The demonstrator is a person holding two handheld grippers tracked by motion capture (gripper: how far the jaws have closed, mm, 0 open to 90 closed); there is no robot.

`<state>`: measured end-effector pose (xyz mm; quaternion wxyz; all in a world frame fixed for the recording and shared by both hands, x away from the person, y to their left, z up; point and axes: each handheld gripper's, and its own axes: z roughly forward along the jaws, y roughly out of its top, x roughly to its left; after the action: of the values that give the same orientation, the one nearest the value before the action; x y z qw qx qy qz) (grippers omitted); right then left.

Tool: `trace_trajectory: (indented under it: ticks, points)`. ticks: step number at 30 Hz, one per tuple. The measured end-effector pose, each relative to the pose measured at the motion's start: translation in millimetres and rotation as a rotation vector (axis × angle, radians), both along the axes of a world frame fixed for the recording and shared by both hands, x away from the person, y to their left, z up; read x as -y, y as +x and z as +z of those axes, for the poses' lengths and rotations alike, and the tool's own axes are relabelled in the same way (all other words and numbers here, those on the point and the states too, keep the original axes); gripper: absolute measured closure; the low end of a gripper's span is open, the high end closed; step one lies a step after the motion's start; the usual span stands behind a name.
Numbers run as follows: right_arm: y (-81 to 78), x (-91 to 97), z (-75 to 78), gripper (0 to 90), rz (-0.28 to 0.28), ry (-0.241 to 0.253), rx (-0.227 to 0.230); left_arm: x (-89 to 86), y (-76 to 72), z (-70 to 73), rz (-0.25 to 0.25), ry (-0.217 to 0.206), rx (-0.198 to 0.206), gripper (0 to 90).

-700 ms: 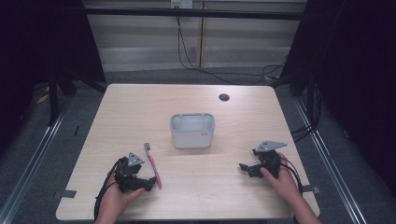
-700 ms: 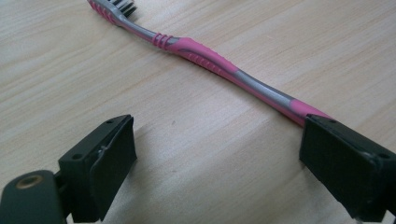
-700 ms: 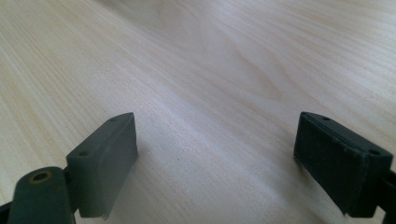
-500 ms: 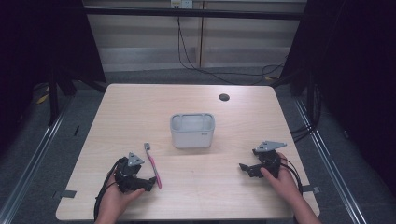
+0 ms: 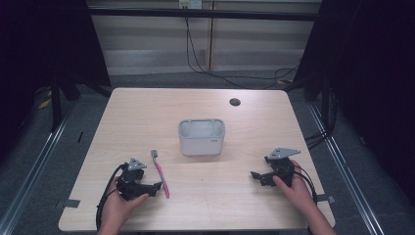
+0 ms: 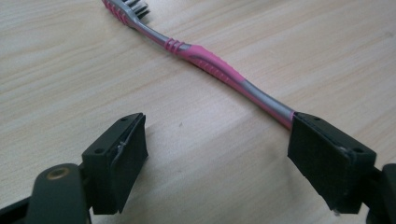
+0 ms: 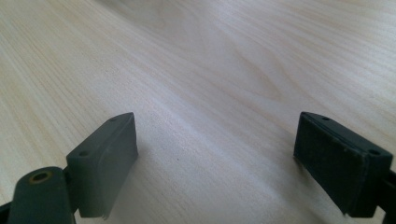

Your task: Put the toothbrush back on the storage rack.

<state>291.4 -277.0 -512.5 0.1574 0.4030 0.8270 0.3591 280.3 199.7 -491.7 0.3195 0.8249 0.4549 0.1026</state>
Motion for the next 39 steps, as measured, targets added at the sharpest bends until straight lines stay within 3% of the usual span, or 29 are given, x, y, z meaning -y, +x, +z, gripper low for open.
trace_trajectory:
  ticks: [3, 4, 13, 25, 34, 39]
  points:
    - [0.0, 0.0, 0.0, 12.9, 0.0, 0.0, 0.0, -0.9, 4.5, 4.1, 0.016, -0.006, 0.001, 19.7]
    - [0.0, 0.0, 0.0, 13.0, 0.0, 0.0, 0.0, -1.5, 7.5, 6.0, 0.024, 0.016, 0.0, 20.0]
    - [0.0, 0.0, 0.0, 12.9, 0.0, 0.0, 0.0, 1.4, 24.4, 15.2, 0.079, -0.002, -0.026, 23.4]
    - [0.0, 0.0, 0.0, 12.9, 0.0, 0.0, 0.0, 12.5, 46.5, 20.0, 0.136, -0.013, -0.109, 29.5]
    - [0.0, 0.0, 0.0, 12.9, 0.0, 0.0, 0.0, 17.1, 58.5, 19.3, 0.164, 0.004, -0.16, 37.5]
    - [0.0, 0.0, 0.0, 13.0, 0.0, 0.0, 0.0, 21.3, 62.3, 18.8, 0.178, 0.045, -0.174, 41.9]
